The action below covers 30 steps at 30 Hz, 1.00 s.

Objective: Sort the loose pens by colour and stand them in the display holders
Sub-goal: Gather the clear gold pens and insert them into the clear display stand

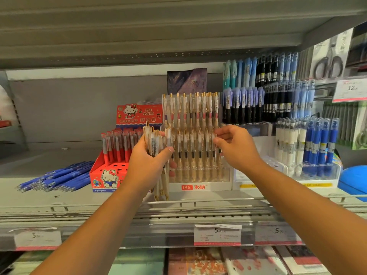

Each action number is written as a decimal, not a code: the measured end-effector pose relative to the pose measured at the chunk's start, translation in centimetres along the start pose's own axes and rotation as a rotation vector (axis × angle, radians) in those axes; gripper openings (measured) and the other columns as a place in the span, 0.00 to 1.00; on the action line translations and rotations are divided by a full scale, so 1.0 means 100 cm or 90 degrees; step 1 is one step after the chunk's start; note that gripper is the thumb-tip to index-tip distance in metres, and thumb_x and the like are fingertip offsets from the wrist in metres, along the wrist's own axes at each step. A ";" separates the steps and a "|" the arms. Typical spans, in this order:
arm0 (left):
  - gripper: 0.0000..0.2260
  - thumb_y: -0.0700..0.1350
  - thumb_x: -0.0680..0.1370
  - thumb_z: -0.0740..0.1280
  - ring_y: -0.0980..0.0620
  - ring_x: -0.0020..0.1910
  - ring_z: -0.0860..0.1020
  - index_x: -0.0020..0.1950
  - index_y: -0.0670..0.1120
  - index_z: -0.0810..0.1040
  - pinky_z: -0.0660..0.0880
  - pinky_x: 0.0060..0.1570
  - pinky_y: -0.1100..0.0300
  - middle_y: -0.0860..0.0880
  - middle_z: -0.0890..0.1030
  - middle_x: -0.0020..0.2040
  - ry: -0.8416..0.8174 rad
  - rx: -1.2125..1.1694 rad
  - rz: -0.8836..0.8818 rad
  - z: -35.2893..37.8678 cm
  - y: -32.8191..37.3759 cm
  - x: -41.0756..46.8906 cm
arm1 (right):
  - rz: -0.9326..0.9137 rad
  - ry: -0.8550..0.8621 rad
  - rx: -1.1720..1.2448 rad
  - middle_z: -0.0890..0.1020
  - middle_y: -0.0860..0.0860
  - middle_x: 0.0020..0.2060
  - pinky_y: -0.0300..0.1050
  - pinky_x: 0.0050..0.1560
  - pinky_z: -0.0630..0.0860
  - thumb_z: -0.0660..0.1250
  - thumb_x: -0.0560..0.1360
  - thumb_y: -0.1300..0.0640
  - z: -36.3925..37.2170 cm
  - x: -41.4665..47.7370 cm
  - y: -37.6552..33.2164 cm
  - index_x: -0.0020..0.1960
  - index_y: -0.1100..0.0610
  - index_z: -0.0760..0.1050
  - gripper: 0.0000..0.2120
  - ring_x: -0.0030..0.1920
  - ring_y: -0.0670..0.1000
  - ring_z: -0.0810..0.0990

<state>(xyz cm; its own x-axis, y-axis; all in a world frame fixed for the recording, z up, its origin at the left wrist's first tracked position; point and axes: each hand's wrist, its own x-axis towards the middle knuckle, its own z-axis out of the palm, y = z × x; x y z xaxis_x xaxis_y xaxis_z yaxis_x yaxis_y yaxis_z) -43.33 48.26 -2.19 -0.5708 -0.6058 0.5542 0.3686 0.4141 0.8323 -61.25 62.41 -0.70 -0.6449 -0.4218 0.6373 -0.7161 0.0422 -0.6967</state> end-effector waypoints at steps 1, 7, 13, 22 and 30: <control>0.11 0.40 0.77 0.71 0.44 0.37 0.85 0.47 0.58 0.79 0.82 0.33 0.52 0.49 0.84 0.43 0.001 -0.001 0.000 0.000 0.000 0.000 | -0.005 0.001 -0.016 0.80 0.45 0.42 0.40 0.43 0.79 0.69 0.78 0.59 0.000 -0.001 0.001 0.53 0.52 0.76 0.06 0.44 0.43 0.79; 0.12 0.40 0.77 0.71 0.45 0.37 0.85 0.48 0.59 0.79 0.82 0.32 0.54 0.51 0.84 0.44 0.002 -0.016 -0.005 0.000 0.001 0.000 | -0.007 0.012 -0.056 0.77 0.42 0.41 0.34 0.41 0.74 0.67 0.79 0.57 -0.001 -0.006 0.001 0.55 0.53 0.74 0.06 0.42 0.40 0.76; 0.13 0.39 0.76 0.72 0.45 0.37 0.85 0.52 0.57 0.79 0.82 0.32 0.54 0.51 0.85 0.44 -0.011 -0.023 0.011 0.000 0.002 -0.001 | -0.153 0.108 -0.194 0.71 0.47 0.58 0.41 0.49 0.72 0.65 0.79 0.52 0.010 -0.022 -0.014 0.68 0.55 0.67 0.19 0.53 0.45 0.72; 0.13 0.39 0.76 0.72 0.52 0.40 0.85 0.56 0.53 0.79 0.79 0.35 0.66 0.53 0.85 0.45 -0.033 -0.022 0.049 -0.001 0.003 -0.003 | -0.173 -0.112 0.087 0.80 0.40 0.50 0.31 0.47 0.75 0.66 0.79 0.58 0.037 -0.040 -0.050 0.64 0.52 0.75 0.14 0.52 0.37 0.78; 0.13 0.39 0.76 0.72 0.56 0.41 0.84 0.53 0.56 0.79 0.78 0.36 0.68 0.55 0.85 0.44 -0.060 -0.014 0.065 0.001 0.001 -0.004 | -0.003 -0.145 0.292 0.86 0.51 0.43 0.45 0.49 0.82 0.72 0.75 0.61 0.046 -0.029 -0.060 0.56 0.53 0.76 0.11 0.46 0.47 0.85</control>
<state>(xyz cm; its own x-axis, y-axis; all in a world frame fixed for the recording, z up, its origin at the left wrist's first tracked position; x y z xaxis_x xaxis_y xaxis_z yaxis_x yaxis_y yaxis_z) -43.13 48.59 -2.28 -0.5959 -0.4946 0.6326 0.4434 0.4541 0.7727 -53.85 59.25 0.14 -0.5309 -0.6094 0.5889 -0.4956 -0.3403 -0.7991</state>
